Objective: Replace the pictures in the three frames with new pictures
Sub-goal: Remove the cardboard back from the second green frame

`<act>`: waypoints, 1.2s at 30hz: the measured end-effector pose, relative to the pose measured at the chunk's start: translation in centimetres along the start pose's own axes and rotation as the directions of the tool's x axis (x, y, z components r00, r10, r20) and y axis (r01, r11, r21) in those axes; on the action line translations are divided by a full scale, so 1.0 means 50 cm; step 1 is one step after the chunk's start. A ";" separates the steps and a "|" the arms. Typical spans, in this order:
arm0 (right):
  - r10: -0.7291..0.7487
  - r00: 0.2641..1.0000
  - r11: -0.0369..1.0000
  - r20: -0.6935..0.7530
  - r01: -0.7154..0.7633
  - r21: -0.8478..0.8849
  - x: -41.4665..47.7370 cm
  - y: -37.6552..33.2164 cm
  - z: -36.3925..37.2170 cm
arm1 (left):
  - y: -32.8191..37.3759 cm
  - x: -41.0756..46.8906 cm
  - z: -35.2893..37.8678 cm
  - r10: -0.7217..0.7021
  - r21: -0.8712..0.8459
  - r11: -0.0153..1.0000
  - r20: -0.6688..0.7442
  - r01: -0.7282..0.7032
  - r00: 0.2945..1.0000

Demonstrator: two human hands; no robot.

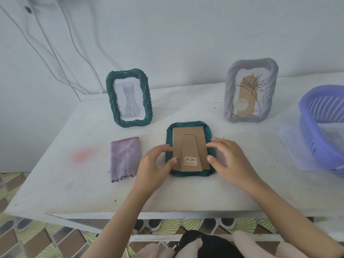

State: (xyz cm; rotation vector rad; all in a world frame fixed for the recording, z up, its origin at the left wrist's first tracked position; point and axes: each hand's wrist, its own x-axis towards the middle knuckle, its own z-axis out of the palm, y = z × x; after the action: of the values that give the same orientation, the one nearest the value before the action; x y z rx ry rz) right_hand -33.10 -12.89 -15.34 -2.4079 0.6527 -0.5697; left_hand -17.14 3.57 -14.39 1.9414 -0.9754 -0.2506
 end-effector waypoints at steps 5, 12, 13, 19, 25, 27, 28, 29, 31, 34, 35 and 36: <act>0.045 0.998 0.995 -0.051 -0.049 -0.090 0.039 -0.017 -0.006 | -0.003 0.028 0.010 -0.072 0.143 0.989 0.221 0.041 0.973; 0.076 0.997 0.974 -0.001 -0.074 -0.213 0.064 -0.016 0.009 | -0.003 0.038 0.017 -0.171 0.392 0.919 0.291 0.046 0.941; 0.087 0.996 0.974 0.001 -0.085 -0.212 0.064 -0.016 0.013 | -0.003 0.039 0.017 -0.187 0.393 0.918 0.298 0.058 0.936; 0.164 0.986 0.986 0.006 -0.164 -0.030 0.062 -0.020 0.017 | -0.010 0.039 0.022 -0.167 0.310 0.948 0.307 0.067 0.937; 0.217 0.975 0.971 0.038 -0.220 0.098 0.069 -0.021 0.014 | -0.011 0.037 0.022 -0.164 0.273 0.959 0.307 0.078 0.938; 0.227 0.973 0.968 0.042 -0.230 0.101 0.073 -0.022 0.017 | -0.011 0.039 0.022 -0.170 0.268 0.960 0.307 0.086 0.936; 0.232 0.972 0.967 0.045 -0.236 0.098 0.075 -0.022 0.019 | -0.011 0.039 0.022 -0.174 0.269 0.959 0.310 0.090 0.935; 0.239 0.970 0.965 0.044 -0.242 0.097 0.078 -0.022 0.021 | -0.011 0.040 0.022 -0.179 0.269 0.959 0.313 0.094 0.933; 0.258 0.965 0.958 0.042 -0.262 0.118 0.082 -0.020 0.023 | -0.011 0.041 0.021 -0.188 0.263 0.959 0.317 0.104 0.930; 0.303 0.952 0.932 0.052 -0.307 0.192 0.088 -0.018 0.026 | -0.009 0.042 0.021 -0.199 0.266 0.957 0.320 0.114 0.926; 0.322 0.945 0.918 0.058 -0.326 0.226 0.090 -0.017 0.027 | -0.008 0.044 0.020 -0.205 0.269 0.956 0.322 0.118 0.924; 0.341 0.938 0.900 0.066 -0.346 0.264 0.093 -0.016 0.027 | -0.007 0.045 0.020 -0.209 0.272 0.955 0.325 0.121 0.922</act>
State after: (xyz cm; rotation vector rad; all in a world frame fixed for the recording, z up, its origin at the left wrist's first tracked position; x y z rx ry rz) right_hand -28.44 -14.37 -14.71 -1.9787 0.9060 -0.4532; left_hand -15.99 1.40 -14.79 2.2621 -1.1122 -0.6175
